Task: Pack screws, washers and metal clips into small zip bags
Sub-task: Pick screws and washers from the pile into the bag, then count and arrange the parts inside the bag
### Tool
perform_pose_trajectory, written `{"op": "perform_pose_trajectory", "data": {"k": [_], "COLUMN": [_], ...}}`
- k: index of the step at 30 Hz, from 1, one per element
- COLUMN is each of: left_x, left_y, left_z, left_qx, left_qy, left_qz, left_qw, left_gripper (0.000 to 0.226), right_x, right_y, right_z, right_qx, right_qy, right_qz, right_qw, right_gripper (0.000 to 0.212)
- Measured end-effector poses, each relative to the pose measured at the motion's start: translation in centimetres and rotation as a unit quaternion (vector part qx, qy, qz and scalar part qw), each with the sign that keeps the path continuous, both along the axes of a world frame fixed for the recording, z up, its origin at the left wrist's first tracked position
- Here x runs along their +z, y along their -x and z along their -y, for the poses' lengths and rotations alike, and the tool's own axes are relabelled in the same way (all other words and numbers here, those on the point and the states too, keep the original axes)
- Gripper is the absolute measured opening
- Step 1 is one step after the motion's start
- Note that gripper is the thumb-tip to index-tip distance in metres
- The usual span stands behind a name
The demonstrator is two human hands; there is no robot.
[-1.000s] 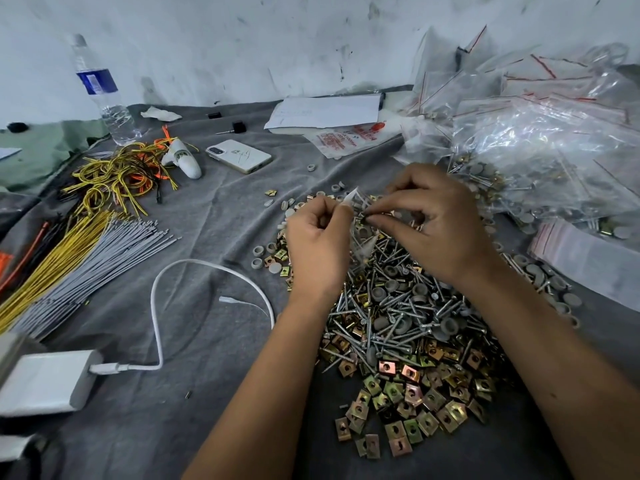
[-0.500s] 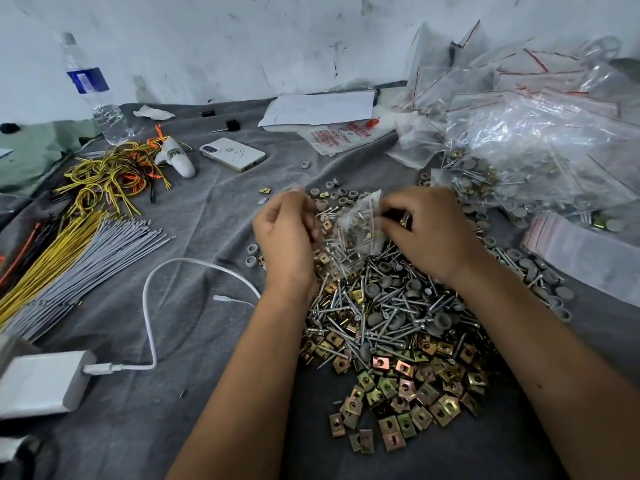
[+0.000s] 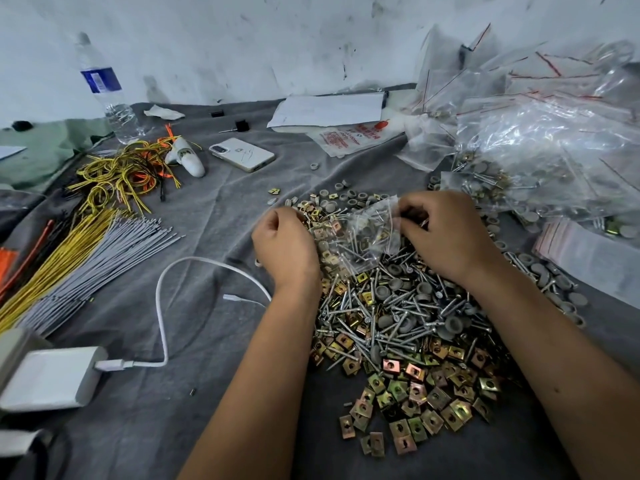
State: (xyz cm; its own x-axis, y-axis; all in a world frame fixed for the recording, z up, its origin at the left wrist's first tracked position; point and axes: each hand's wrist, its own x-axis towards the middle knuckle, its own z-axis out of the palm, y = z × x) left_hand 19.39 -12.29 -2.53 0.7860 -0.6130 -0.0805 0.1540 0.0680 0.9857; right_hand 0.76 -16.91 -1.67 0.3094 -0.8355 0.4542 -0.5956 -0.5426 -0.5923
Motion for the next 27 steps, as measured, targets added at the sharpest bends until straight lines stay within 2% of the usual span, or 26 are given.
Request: {"op": "perform_pose_trajectory", "data": {"k": [2, 4, 6, 10, 13, 15, 17, 19, 23, 27], "left_x": [-0.1, 0.1, 0.3, 0.3, 0.5, 0.7, 0.8, 0.9, 0.9, 1.0], "left_y": [0.0, 0.2, 0.4, -0.1, -0.7, -0.8, -0.8, -0.7, -0.9, -1.0], "left_z": [-0.1, -0.5, -0.8, -0.7, -0.9, -1.0, -1.0, -1.1, -1.2, -1.1], "left_qx": [-0.008, -0.041, -0.101, -0.177, -0.253, -0.291, -0.299, -0.307, -0.366, -0.379], "left_qy": [-0.008, -0.01, -0.025, -0.104, -0.121, -0.127, -0.131, -0.114, -0.093, -0.06], "left_qz": [0.059, 0.16, 0.261, 0.4, 0.39, 0.415, 0.454, 0.456, 0.403, 0.369], "left_qw": [0.998, 0.986, 0.96, 0.893, 0.877, 0.852, 0.829, 0.828, 0.833, 0.847], "left_gripper": [0.024, 0.018, 0.011, 0.02, 0.04, 0.055, 0.068, 0.076, 0.08, 0.06], "right_x": [0.0, 0.1, 0.1, 0.2, 0.3, 0.4, 0.5, 0.7, 0.8, 1.0], "right_y": [-0.1, -0.1, -0.1, -0.1, -0.1, 0.0, 0.0, 0.0, -0.1, -0.2], "right_z": [0.0, -0.1, -0.2, -0.3, -0.3, -0.4, -0.5, -0.6, -0.7, -0.8], "right_qx": [0.0, 0.004, 0.009, 0.014, 0.019, 0.031, 0.049, 0.069, 0.089, 0.108], "right_qy": [-0.006, -0.011, -0.015, -0.01, -0.016, -0.028, -0.037, -0.051, -0.064, -0.083], "right_qz": [0.004, 0.006, 0.01, 0.011, 0.015, 0.039, 0.078, 0.12, 0.189, 0.244], "right_qw": [1.0, 1.0, 1.0, 1.0, 1.0, 0.998, 0.995, 0.989, 0.976, 0.96], "right_gripper": [0.011, 0.013, 0.015, 0.017, 0.025, 0.033, 0.042, 0.051, 0.054, 0.05]}}
